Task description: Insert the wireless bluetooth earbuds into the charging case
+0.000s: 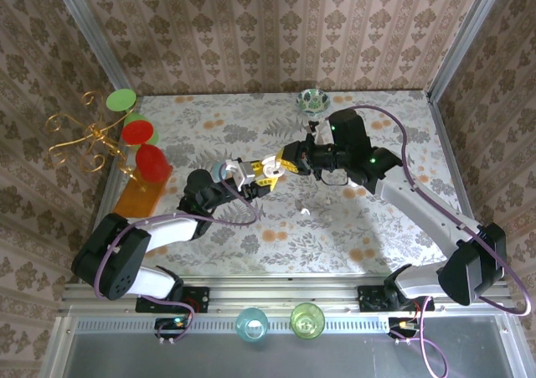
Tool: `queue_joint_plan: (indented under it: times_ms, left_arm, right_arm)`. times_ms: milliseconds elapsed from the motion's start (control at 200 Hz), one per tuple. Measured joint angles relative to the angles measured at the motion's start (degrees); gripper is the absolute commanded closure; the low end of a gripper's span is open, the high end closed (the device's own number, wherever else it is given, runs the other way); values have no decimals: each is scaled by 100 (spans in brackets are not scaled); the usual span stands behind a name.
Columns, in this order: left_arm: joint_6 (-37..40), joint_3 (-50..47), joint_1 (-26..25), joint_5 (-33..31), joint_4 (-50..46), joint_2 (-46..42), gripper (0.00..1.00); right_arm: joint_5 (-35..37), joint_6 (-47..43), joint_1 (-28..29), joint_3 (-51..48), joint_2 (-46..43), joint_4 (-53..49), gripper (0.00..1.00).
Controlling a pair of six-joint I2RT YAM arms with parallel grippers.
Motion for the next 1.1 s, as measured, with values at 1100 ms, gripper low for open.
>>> queue_joint_plan:
  times_ms: [1100]
  left_arm:
    - [-280, 11, -118, -4, 262, 76, 78]
  right_arm:
    - [592, -520, 448, 7, 332, 42, 82]
